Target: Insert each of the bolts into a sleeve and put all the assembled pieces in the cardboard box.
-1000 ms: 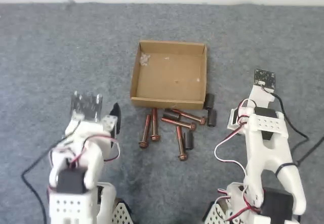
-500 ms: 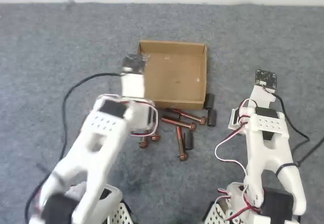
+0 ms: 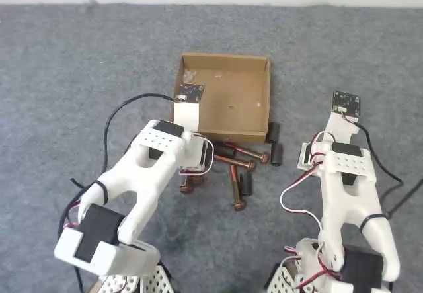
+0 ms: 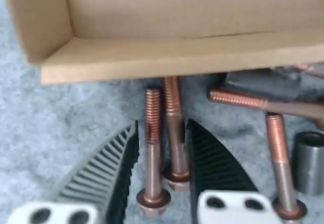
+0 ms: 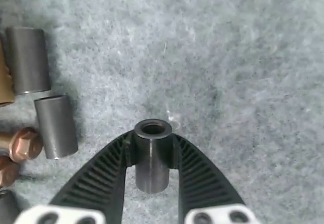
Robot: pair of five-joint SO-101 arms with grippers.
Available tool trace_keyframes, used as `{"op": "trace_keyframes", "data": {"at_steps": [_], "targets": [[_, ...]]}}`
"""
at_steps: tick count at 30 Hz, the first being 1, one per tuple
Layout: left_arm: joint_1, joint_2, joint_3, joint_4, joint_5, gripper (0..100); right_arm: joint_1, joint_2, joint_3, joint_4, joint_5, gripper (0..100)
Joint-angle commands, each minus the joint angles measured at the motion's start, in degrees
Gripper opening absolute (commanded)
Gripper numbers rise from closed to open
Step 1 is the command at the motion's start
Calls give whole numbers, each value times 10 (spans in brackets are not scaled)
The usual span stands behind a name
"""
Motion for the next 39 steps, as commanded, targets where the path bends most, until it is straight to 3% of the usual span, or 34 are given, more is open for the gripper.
{"op": "trace_keyframes", "data": {"at_steps": [1, 4, 11, 29, 39], "targets": [[-7, 0, -22, -1, 4, 141, 6, -21, -6, -10, 14, 7], [-12, -3, -21, 0, -23, 141, 5, -21, -5, -10, 15, 7], [-110, -5, -43, 1, -31, 141, 4, -21, -5, -10, 15, 7], [-105, -8, -57, 11, -68, 141, 3, -21, -5, -11, 15, 7], [-116, -65, -15, 66, -239, 141, 3, -21, -5, -11, 15, 7]]}}
